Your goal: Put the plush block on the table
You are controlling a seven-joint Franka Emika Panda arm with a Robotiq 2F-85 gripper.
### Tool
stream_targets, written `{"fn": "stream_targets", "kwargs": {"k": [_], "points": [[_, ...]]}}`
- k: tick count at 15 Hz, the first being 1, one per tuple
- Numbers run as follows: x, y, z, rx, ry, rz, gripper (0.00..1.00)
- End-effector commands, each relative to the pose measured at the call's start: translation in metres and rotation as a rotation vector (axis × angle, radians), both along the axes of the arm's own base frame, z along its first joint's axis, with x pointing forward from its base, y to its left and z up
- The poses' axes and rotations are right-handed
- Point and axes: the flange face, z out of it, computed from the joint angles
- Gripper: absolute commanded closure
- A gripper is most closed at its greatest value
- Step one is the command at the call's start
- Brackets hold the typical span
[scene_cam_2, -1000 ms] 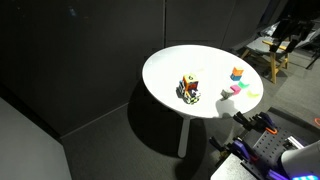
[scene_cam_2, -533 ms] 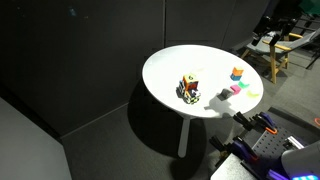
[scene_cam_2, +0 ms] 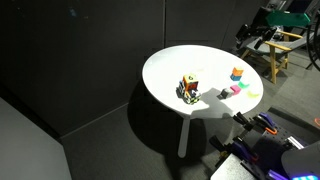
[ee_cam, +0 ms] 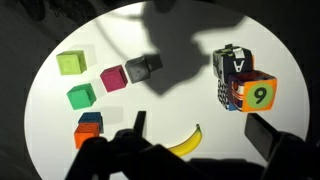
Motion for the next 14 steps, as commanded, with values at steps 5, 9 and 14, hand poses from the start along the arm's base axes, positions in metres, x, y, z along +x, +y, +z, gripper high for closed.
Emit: {"fn": "stream_targets", "kwargs": {"k": [5, 9, 14], "points": [[0.065, 0.033, -0.028, -0.060, 0.103, -0.091, 0.00], [0.085, 0.054, -0.043, -0.108, 0.164, -0.044, 0.00], [0.084, 0.064, -0.051, -0.087, 0.184, -0.015, 0.00]]}}
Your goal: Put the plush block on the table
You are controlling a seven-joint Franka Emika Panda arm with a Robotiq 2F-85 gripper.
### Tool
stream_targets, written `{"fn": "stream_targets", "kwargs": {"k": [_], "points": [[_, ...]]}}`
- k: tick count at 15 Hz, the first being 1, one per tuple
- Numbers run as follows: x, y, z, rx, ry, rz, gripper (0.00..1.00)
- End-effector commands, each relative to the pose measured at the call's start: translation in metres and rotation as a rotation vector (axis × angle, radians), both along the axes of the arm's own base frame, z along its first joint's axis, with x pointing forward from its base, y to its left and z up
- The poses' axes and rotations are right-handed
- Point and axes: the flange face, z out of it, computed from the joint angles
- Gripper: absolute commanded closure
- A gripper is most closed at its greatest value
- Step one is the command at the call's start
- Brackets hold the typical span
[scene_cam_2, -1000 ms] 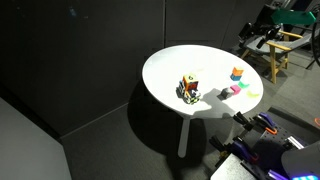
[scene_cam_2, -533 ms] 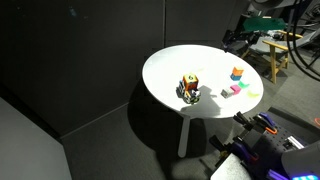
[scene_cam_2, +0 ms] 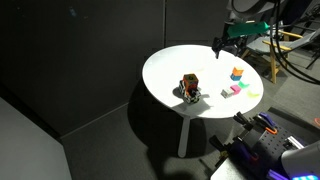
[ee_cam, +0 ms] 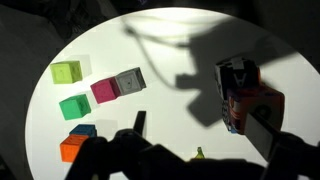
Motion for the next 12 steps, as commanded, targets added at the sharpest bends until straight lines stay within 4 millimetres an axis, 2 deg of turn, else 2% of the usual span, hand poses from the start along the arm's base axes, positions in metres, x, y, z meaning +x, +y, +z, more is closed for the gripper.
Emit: {"fn": "stream_targets", "kwargs": {"k": [1, 6, 12], "points": [[0.001, 0.000, 0.001, 0.000, 0.003, 0.000, 0.00], [0.003, 0.001, -0.001, 0.000, -0.011, 0.014, 0.00], [0.026, 0.021, -0.026, -0.003, -0.098, 0.124, 0.00]]}}
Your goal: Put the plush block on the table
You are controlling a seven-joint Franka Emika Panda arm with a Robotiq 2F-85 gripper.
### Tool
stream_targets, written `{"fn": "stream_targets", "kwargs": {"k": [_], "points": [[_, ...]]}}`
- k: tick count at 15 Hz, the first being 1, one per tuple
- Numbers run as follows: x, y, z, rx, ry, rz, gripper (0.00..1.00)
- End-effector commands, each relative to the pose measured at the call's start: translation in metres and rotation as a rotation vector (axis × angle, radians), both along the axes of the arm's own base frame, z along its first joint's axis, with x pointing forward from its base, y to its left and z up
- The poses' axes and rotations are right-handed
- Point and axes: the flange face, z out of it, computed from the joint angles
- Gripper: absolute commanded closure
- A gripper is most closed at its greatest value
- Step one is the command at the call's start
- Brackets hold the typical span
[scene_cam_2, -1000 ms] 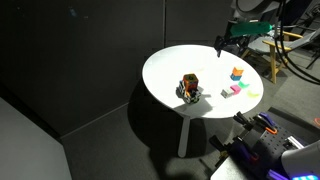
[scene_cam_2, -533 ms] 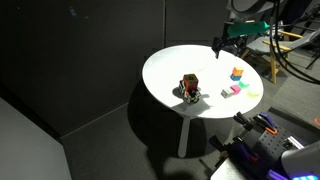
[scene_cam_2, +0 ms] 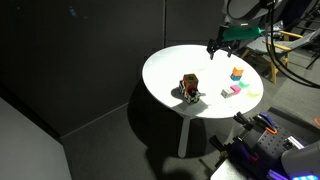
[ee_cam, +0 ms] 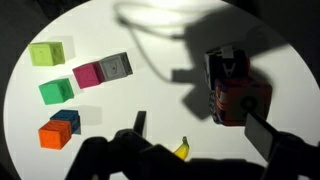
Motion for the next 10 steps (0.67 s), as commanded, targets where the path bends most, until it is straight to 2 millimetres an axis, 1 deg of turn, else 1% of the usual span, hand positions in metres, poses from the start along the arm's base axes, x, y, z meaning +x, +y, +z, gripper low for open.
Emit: {"fn": "stream_targets", "kwargs": {"k": [1, 5, 10], "points": [[0.016, 0.014, -0.017, 0.004, -0.049, 0.087, 0.00], [0.029, 0.027, -0.041, 0.027, -0.085, 0.156, 0.00], [0.038, 0.039, -0.076, 0.028, -0.081, 0.191, 0.00]]}}
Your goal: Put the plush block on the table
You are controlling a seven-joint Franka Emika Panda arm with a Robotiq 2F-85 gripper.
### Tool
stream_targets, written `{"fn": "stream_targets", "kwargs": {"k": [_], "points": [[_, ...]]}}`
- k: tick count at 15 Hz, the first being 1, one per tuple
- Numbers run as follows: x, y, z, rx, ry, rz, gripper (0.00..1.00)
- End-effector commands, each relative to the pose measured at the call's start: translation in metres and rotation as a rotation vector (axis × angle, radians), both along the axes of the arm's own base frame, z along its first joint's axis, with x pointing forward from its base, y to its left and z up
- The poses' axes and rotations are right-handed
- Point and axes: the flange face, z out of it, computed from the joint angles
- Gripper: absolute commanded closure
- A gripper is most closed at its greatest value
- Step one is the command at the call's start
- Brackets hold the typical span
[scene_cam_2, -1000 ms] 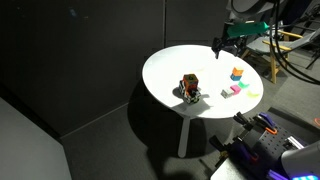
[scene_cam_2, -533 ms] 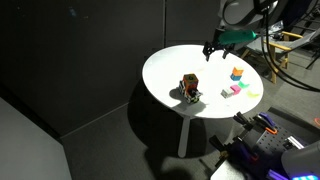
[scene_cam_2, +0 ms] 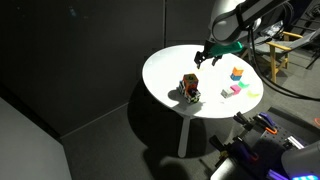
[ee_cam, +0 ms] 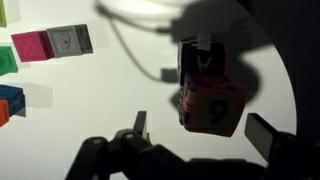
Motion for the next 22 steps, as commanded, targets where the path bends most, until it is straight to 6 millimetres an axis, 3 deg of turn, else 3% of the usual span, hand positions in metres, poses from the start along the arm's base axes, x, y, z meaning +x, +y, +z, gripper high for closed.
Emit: {"fn": "stream_targets", "kwargs": {"k": [1, 9, 16, 22], "points": [[0.011, 0.007, -0.020, 0.000, -0.002, 0.022, 0.00], [0.025, 0.017, -0.062, -0.024, 0.014, 0.028, 0.00], [0.048, 0.027, -0.072, -0.039, 0.022, 0.026, 0.00], [0.054, 0.028, -0.086, -0.051, 0.034, 0.022, 0.00]]}}
